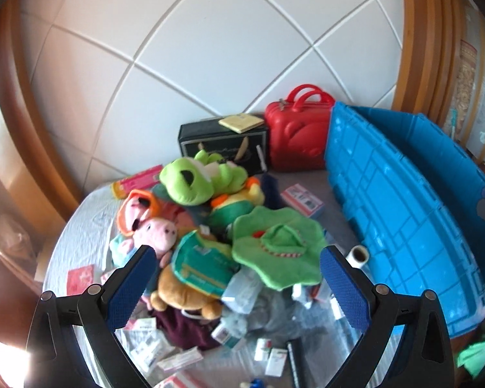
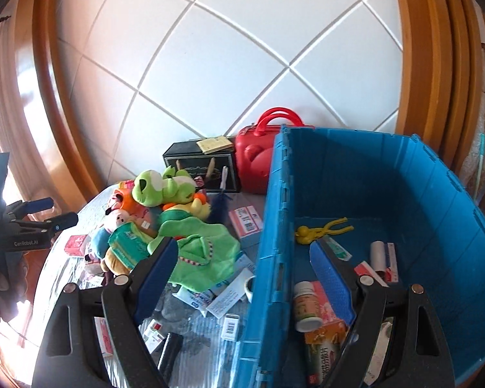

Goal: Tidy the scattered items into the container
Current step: 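Move both tools back over the table items, then grasp the white wet-wipe packet with left tool while right tool grasps the black roll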

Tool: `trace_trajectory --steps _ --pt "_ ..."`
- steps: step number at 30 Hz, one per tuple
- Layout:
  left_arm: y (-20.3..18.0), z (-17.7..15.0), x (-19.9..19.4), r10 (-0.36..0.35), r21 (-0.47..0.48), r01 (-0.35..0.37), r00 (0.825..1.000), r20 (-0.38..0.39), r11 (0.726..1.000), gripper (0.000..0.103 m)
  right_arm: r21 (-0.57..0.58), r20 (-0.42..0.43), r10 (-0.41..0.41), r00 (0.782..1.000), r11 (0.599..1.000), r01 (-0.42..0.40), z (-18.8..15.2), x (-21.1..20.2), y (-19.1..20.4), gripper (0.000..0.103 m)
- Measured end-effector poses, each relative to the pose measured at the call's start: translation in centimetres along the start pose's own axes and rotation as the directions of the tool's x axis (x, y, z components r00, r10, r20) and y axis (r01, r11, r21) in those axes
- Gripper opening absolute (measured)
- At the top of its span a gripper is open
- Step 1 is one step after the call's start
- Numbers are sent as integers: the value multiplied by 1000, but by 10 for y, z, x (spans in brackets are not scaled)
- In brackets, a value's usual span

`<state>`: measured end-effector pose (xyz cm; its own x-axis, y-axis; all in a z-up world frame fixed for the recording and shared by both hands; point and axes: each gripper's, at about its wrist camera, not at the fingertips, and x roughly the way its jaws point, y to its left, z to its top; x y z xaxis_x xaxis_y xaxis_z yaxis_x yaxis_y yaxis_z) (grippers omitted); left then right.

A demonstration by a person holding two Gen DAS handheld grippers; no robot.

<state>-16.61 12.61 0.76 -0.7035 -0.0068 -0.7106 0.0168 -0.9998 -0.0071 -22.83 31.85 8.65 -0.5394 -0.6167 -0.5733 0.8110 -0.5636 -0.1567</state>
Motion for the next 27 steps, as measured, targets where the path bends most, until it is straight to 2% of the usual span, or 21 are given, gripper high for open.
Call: trace_trajectory --steps 8,13,21,25,27 --pt "94 -59 15 91 -61 -97 992 -88 993 102 -48 -105 35 994 998 -41 -41 50 77 84" --pt "145 -94 39 114 -62 -125 981 -156 990 102 -44 -196 13 981 999 -22 -81 85 108 84" --pt "190 -158 92 95 25 -92 957 -275 995 102 1 -337 -41 941 999 44 -143 133 130 84" --pt "200 -190 120 39 51 -24 946 -323 998 102 13 -388 -59 920 998 69 -165 150 143 84" --pt "200 -204 137 6 67 20 934 -356 998 102 18 -404 -66 913 997 80 -172 153 150 84"
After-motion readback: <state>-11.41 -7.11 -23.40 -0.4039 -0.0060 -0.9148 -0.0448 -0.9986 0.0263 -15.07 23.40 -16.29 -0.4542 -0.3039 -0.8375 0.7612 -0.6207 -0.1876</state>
